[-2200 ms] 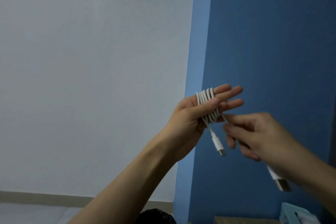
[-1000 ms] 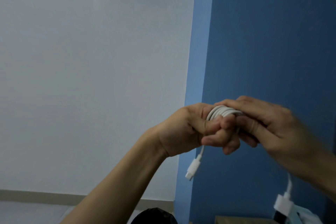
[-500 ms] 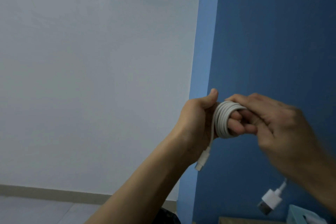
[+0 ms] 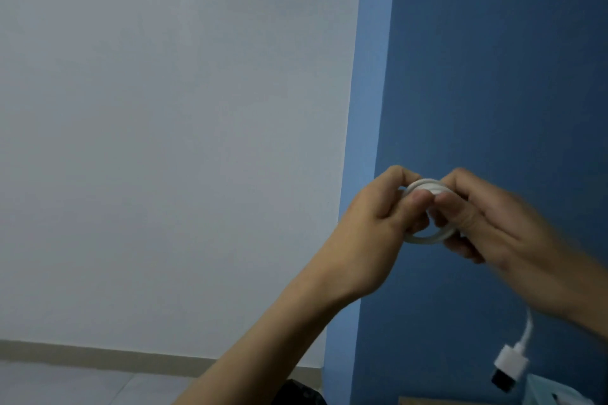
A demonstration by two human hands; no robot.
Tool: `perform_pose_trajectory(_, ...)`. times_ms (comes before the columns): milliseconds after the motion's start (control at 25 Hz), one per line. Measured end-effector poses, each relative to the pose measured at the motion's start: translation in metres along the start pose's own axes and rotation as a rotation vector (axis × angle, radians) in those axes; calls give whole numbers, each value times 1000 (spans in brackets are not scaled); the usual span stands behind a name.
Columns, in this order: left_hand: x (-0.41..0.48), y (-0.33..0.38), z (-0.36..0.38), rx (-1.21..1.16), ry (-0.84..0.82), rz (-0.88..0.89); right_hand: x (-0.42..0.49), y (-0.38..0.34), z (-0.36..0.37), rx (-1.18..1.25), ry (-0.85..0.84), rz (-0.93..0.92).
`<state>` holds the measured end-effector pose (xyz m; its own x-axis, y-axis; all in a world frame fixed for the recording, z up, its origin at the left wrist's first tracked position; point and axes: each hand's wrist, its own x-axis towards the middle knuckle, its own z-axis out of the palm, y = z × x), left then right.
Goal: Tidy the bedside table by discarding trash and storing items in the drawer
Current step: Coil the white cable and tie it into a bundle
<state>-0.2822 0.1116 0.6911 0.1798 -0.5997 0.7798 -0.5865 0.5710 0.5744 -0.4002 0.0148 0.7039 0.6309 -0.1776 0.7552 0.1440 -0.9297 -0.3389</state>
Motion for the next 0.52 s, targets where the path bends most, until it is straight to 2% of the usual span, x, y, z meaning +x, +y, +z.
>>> perform_pose_trajectory(120, -1, 0, 0, -165, -41, -54, 1, -1, 3, 117, 74, -25)
perform_pose_trajectory(320, -2, -2, -15, -738, -156, -260, -2, 0, 9, 279, 170, -12)
perform_pose_trajectory(520, -4, -12, -9, -713, -126, -230, -3, 6, 14, 332, 197, 48)
